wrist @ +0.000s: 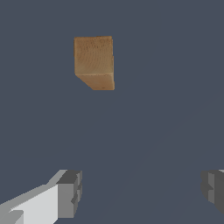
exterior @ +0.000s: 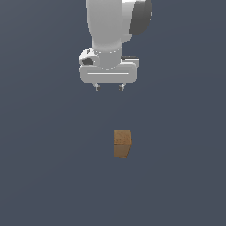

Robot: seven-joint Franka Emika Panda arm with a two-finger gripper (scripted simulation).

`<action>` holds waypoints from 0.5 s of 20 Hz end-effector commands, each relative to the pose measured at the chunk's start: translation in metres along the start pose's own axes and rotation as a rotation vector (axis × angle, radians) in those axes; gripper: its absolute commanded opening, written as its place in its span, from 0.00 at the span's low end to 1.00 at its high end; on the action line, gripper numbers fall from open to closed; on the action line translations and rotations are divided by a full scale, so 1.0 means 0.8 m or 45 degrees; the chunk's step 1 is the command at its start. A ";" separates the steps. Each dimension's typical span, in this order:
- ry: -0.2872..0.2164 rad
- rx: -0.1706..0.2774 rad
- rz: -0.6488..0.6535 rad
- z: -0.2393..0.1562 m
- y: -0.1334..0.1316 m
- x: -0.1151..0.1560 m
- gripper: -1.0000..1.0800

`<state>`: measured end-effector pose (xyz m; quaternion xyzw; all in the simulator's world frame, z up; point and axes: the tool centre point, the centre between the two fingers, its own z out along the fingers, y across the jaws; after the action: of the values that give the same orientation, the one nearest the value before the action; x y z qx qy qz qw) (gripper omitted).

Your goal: Pick up the object and move it to a goal position.

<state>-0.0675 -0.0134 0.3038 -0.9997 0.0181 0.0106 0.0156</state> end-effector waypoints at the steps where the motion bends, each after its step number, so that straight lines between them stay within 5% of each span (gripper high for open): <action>1: 0.000 0.000 0.000 0.000 0.000 0.000 0.96; 10: 0.014 -0.006 -0.104 -0.004 -0.033 0.005 0.96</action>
<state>-0.0631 0.0083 0.3069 -0.9998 -0.0151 0.0057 0.0139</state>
